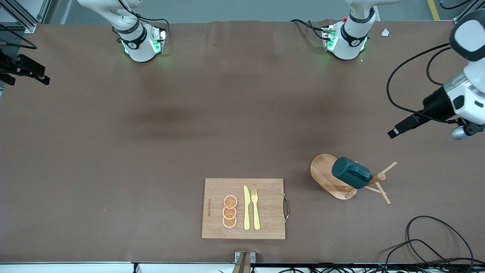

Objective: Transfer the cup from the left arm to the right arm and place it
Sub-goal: 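Move the left gripper toward the teal mug on the wooden stand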

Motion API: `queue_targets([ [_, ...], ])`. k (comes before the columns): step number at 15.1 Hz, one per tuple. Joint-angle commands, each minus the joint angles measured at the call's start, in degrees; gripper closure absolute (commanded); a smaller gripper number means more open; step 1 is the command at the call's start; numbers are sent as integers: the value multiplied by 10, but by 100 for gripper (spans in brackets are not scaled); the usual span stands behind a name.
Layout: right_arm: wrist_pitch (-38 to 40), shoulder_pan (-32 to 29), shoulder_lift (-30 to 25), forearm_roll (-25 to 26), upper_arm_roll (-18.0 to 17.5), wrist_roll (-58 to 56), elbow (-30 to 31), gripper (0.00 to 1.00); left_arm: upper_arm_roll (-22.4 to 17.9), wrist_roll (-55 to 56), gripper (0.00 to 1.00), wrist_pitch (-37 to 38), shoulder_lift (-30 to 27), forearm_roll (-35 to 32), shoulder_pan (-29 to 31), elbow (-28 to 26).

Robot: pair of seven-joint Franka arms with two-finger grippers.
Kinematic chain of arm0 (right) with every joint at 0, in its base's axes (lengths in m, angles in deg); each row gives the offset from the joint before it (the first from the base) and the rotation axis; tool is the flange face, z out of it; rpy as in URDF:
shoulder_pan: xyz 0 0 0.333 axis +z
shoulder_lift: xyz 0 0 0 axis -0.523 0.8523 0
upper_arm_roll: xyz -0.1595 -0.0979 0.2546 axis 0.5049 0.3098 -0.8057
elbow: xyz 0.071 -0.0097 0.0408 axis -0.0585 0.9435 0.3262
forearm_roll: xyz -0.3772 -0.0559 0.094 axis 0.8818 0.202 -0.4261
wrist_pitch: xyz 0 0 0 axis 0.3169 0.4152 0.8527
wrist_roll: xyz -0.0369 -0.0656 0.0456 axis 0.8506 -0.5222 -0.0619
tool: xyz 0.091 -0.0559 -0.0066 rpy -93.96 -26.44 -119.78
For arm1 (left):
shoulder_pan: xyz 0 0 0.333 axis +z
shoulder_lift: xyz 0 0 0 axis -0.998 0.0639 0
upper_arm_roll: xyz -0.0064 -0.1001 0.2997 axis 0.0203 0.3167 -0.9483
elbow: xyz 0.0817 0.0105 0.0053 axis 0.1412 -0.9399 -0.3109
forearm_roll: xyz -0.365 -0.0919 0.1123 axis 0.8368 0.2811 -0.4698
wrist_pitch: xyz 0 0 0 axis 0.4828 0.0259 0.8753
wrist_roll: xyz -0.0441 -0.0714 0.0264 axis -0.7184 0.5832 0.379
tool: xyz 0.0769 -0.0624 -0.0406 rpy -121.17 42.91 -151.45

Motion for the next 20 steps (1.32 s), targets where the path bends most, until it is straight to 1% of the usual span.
queue_targets([
  [1,3,-10,-14,-6,-6,0,9,0,12,51,0,-45,19,41,0,-20],
  [3,3,-11,-14,-6,-6,0,8,0,21,60,0,-81,26,91,0,-44],
  [5,3,-10,-14,-6,-6,0,8,0,25,62,0,-132,26,155,0,-80],
  [6,3,-10,-14,-6,-7,0,8,0,26,61,0,-152,28,190,0,-91],
  [7,3,-10,-14,-5,-7,0,8,0,37,61,0,-174,28,221,0,-98],
  [9,3,-10,-14,-5,-7,0,8,0,45,56,0,-209,29,269,0,-114],
  [14,3,-10,-14,-5,-7,0,8,0,47,29,0,-232,45,406,-1,-120],
  [16,3,-10,-14,-5,-7,0,9,0,60,10,0,-252,57,458,0,-121],
  [18,3,-10,-14,-4,-7,-1,8,0,66,-5,0,-273,70,490,0,-123],
  [20,3,-10,-14,-4,-7,-1,8,0,67,-9,0,-276,75,503,-1,-124],
])
